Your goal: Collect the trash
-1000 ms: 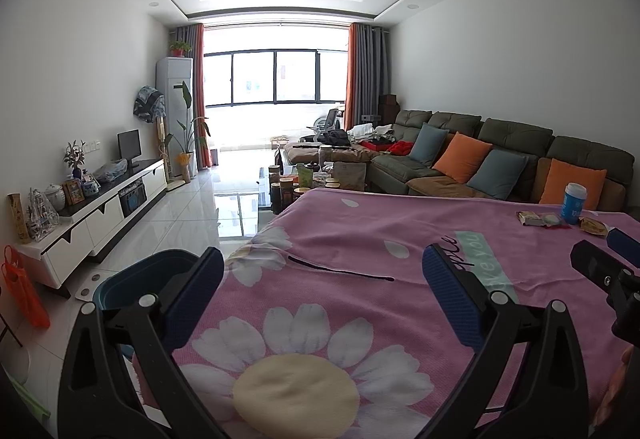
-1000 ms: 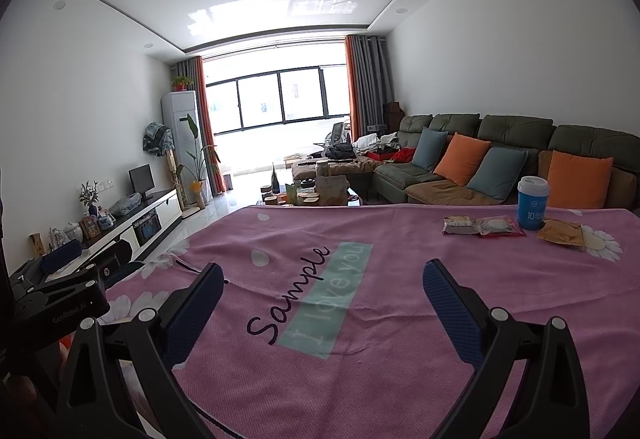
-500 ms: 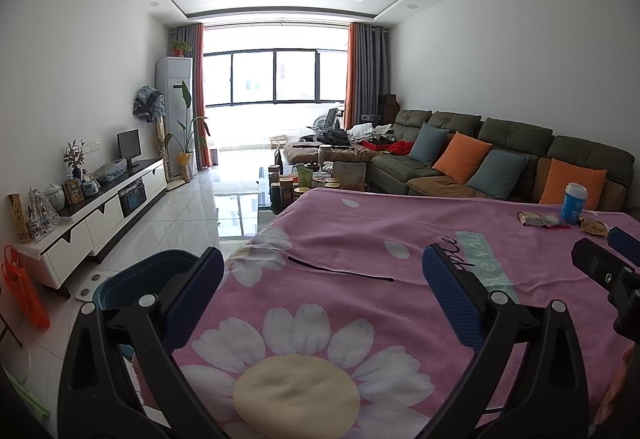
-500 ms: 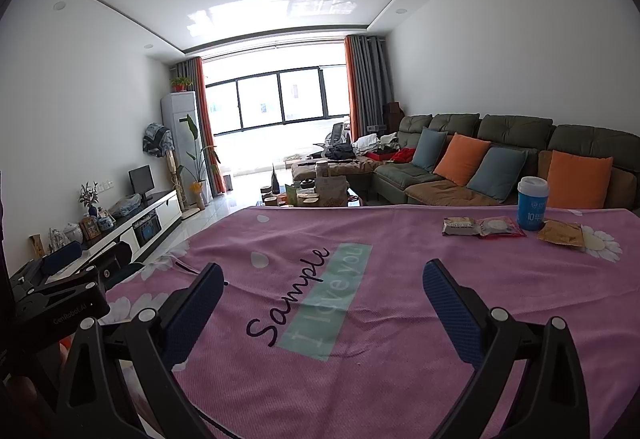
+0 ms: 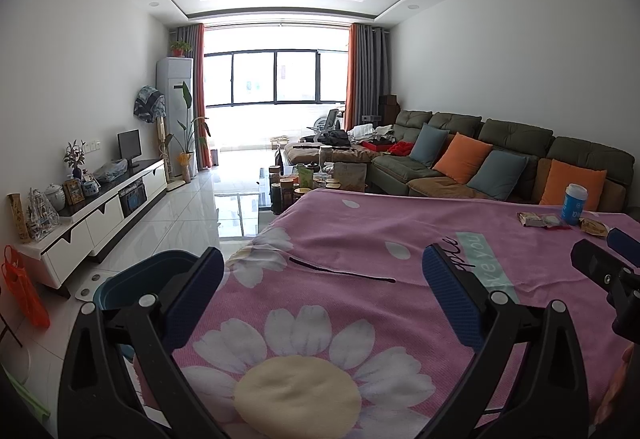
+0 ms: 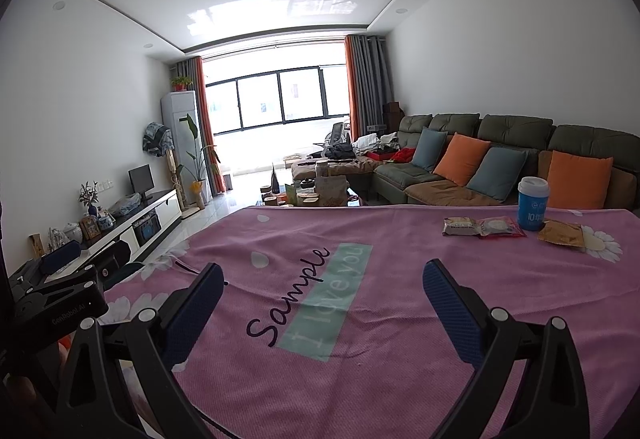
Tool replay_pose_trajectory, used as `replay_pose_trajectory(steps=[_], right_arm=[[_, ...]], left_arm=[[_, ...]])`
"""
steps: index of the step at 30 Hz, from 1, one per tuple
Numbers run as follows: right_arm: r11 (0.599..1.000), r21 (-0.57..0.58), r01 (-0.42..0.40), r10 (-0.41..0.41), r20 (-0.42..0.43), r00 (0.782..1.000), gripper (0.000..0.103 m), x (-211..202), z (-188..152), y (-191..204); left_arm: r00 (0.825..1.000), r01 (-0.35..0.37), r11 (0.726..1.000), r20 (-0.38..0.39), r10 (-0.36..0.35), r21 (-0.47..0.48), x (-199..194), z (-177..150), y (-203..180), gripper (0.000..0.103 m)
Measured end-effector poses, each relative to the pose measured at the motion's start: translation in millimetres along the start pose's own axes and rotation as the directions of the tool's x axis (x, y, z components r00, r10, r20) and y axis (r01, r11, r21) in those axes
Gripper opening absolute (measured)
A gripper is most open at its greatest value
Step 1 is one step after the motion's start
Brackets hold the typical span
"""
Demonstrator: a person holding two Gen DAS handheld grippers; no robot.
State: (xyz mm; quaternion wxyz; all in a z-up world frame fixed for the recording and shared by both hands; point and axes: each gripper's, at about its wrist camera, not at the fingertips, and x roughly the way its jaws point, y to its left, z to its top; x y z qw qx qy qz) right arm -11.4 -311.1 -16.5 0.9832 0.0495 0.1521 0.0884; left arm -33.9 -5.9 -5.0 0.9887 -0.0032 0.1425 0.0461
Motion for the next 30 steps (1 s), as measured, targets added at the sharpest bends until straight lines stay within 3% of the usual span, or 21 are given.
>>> replay_pose_trajectory(steps=[21, 26, 30], right_arm=[[1.000, 0.000, 0.002, -0.002, -0.008, 1.000, 0.096, 1.4, -1.6, 0.0], [1.000, -0.001, 0.014, -0.014, -0.032, 0.999, 0.096, 4.6, -0.9, -3.6], [0.999, 0.028, 0.038, -0.035, -0.092, 0.995, 0.096, 13.0, 4.5, -25.1]], left_arm=[[1.000, 0.004, 1.000, -0.010, -0.004, 0.010, 1.4, -0.9, -0.3, 0.098], [0.991, 0.042, 0.999, -0.127, -0.040, 0.019, 24.1, 0.6, -3.2, 0.098], [0.965, 0.083, 0.996, -0.250, -0.076, 0.020, 61.1, 4.5, -3.4, 0.098]])
